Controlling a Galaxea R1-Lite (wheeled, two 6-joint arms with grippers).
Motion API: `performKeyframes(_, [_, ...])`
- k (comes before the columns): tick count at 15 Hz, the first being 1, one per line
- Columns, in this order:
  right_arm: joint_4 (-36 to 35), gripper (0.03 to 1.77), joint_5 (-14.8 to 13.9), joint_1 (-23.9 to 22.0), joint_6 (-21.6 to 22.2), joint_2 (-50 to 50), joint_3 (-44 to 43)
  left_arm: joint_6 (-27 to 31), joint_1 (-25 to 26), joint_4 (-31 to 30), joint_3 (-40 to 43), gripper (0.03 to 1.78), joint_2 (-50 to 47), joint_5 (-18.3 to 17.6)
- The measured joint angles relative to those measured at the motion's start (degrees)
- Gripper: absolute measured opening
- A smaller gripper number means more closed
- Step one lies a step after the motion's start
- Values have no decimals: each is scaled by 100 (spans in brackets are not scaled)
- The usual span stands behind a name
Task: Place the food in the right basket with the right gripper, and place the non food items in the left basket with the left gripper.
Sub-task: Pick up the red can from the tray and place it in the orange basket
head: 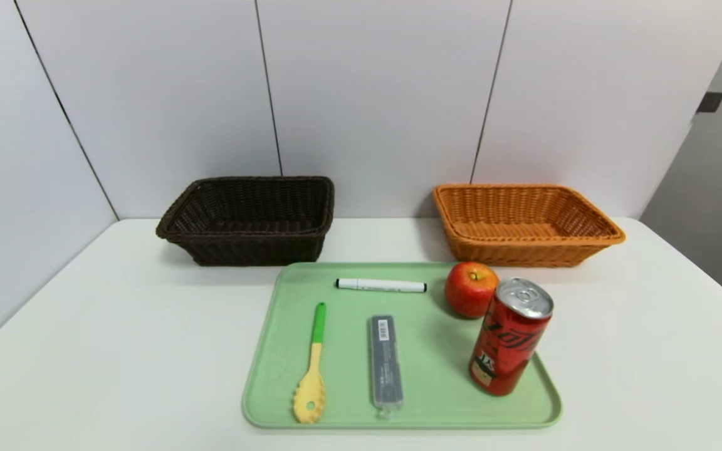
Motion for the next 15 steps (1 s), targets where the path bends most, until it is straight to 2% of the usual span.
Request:
performKeyframes(2, [546, 171, 471, 22, 49, 706, -729, 17, 0, 102, -193, 169, 308, -20])
performKeyframes(4, [824, 171, 691, 39, 74, 1434, -1239, -4, 0, 146, -495, 169, 681, -49])
performKeyframes(7, [870, 171, 769, 66, 88, 2356, -1635, -200, 0, 371, -1259, 169, 1462, -224])
performKeyframes(10, [863, 171, 763, 308, 77, 2831, -1606, -564, -2, 436, -1937, 169, 2302, -490])
performKeyframes(13, [827, 171, 758, 913, 50, 2831, -1348, -790, -10, 397, -2144, 169, 2834, -751])
performKeyframes(15, [689, 171, 739, 1417, 50, 2723, -1081, -766, -10, 141, -2072, 169, 2996, -768])
